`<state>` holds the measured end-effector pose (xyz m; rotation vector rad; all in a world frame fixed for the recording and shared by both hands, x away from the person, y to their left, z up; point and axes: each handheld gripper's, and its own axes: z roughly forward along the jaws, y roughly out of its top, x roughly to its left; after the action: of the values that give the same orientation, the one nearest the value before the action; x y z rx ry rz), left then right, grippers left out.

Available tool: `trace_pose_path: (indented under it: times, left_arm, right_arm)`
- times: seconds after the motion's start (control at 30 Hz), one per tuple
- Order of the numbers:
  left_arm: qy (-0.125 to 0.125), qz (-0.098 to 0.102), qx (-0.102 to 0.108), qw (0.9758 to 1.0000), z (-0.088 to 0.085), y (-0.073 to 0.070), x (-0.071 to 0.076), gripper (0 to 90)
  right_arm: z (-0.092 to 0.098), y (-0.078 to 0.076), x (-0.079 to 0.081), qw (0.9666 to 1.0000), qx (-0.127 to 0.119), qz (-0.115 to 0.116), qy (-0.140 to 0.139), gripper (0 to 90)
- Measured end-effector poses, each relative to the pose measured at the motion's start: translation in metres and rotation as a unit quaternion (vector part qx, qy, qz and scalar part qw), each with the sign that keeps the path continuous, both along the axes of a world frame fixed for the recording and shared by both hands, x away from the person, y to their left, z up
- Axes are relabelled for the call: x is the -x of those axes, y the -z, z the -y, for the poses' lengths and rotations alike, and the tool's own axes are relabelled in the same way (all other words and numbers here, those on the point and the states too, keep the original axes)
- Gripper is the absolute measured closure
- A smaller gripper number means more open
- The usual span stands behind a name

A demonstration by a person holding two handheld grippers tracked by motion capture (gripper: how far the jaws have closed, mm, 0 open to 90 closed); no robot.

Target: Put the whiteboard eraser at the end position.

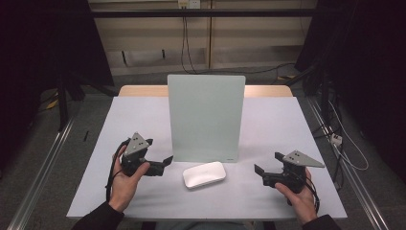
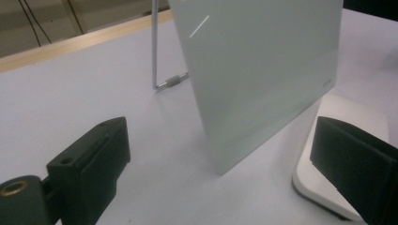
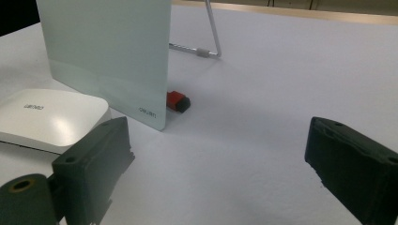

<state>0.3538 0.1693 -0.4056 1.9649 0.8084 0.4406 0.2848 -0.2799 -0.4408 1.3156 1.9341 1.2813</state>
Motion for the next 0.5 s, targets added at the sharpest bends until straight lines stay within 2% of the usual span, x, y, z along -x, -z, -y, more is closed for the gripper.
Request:
trace_pose_path:
  times: [0.07, 0.13, 0.2, 0.27, 0.37, 0.43, 0.5]
  left_arm:
    - [-0.007, -0.002, 0.001, 1.0000, -0.004, 0.002, 0.002, 5.2]
    - [-0.028, 0.000, -0.005, 0.9996, -0.009, 0.005, 0.004, 5.1]
    - [-0.028, -0.012, 0.003, 0.9995, -0.014, 0.008, 0.005, 4.8]
    - [-0.032, -0.004, -0.001, 0.9995, -0.017, 0.011, 0.008, 4.8]
    - [-0.024, -0.015, 0.002, 0.9996, -0.023, 0.015, 0.012, 4.7]
    - [-0.027, -0.015, -0.002, 0.9995, -0.026, 0.017, 0.014, 4.7]
    - [-0.031, -0.019, 0.005, 0.9993, -0.029, 0.020, 0.016, 4.7]
  right_arm:
    - [0.000, 0.000, 0.000, 1.0000, 0.000, -0.001, 0.001, 7.1]
    - [0.001, 0.000, 0.000, 1.0000, 0.000, -0.001, 0.002, 7.1]
    - [0.000, 0.000, 0.000, 1.0000, 0.000, -0.001, 0.001, 7.1]
    - [0.000, 0.000, 0.000, 1.0000, 0.000, -0.002, 0.000, 7.1]
    - [0.001, 0.001, 0.000, 1.0000, -0.002, -0.004, 0.002, 7.1]
    - [0.001, 0.001, -0.001, 1.0000, -0.001, -0.004, 0.003, 7.1]
    - [0.001, 0.001, -0.001, 1.0000, -0.001, -0.004, 0.003, 7.1]
